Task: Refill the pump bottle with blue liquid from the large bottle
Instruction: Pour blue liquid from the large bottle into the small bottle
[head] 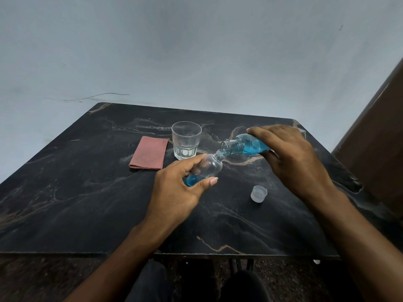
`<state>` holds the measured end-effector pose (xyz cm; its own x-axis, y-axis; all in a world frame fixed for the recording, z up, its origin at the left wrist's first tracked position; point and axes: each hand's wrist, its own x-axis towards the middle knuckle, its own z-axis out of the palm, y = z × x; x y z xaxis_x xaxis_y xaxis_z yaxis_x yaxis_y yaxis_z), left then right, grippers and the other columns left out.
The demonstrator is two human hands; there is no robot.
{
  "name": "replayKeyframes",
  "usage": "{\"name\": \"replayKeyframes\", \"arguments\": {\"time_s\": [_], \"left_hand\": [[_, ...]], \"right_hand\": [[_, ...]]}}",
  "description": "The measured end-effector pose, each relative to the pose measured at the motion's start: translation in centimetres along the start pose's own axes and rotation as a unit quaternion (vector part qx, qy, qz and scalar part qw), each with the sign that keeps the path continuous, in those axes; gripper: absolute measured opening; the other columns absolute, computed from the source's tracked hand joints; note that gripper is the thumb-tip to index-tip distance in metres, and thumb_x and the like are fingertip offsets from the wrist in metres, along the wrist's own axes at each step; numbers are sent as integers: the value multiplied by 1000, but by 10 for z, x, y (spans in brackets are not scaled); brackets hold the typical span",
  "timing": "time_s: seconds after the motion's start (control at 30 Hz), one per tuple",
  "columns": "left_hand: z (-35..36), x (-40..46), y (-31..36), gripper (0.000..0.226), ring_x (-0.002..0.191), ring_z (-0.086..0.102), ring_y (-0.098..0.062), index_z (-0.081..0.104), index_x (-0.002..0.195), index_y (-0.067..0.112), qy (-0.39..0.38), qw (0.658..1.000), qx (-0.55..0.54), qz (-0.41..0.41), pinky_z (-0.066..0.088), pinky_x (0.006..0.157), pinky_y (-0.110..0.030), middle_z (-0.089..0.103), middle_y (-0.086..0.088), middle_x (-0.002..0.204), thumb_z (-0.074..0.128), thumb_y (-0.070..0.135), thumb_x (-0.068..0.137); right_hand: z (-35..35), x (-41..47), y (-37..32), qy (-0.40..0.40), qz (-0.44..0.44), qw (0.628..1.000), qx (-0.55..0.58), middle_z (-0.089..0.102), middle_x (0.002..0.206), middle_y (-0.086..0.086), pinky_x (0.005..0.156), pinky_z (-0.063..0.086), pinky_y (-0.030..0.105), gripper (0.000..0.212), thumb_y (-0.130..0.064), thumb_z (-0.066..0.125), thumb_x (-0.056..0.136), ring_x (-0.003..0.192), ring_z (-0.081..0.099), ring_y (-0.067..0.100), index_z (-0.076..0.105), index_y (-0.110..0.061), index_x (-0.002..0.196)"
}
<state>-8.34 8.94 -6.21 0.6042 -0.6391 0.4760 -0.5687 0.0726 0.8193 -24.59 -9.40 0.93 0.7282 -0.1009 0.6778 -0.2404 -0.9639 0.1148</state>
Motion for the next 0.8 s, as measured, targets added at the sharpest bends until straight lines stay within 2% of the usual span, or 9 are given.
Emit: {"name": "replayKeyframes", "arguments": {"time_s": [0.23, 0.37, 0.6, 0.8], "left_hand": [[-2, 0, 1, 61, 107, 66, 10, 66, 132, 28, -4, 1000, 0, 2, 52, 91, -7, 68, 27, 109, 87, 26, 74], [-2, 0, 2, 62, 107, 66, 12, 63, 131, 35, -5, 1000, 0, 2, 52, 92, -9, 66, 31, 106, 88, 25, 75], [-2, 0, 1, 61, 109, 66, 11, 67, 131, 30, -7, 1000, -8, 6, 51, 92, -8, 67, 29, 107, 88, 23, 75], [-2, -2, 3, 61, 108, 67, 11, 66, 130, 32, -2, 1000, -17, 2, 50, 92, -7, 68, 28, 107, 89, 22, 75]], "right_hand": [[-1, 1, 0, -1, -6, 1000, -5, 70, 119, 9, 94, 46, 43, 47, 0, 74, 83, 108, 63, 31, 63, -6, 128], [-2, 1, -1, -2, -6, 1000, -9, 70, 119, 10, 95, 46, 42, 48, -2, 74, 83, 109, 63, 31, 63, -7, 129], [-3, 1, -1, -1, -8, 1000, -12, 70, 119, 11, 94, 46, 43, 47, -2, 74, 83, 108, 63, 32, 63, -6, 128], [-4, 1, -1, 0, -7, 1000, -15, 70, 119, 10, 95, 46, 42, 47, -3, 74, 83, 108, 63, 31, 64, -6, 128]]}}
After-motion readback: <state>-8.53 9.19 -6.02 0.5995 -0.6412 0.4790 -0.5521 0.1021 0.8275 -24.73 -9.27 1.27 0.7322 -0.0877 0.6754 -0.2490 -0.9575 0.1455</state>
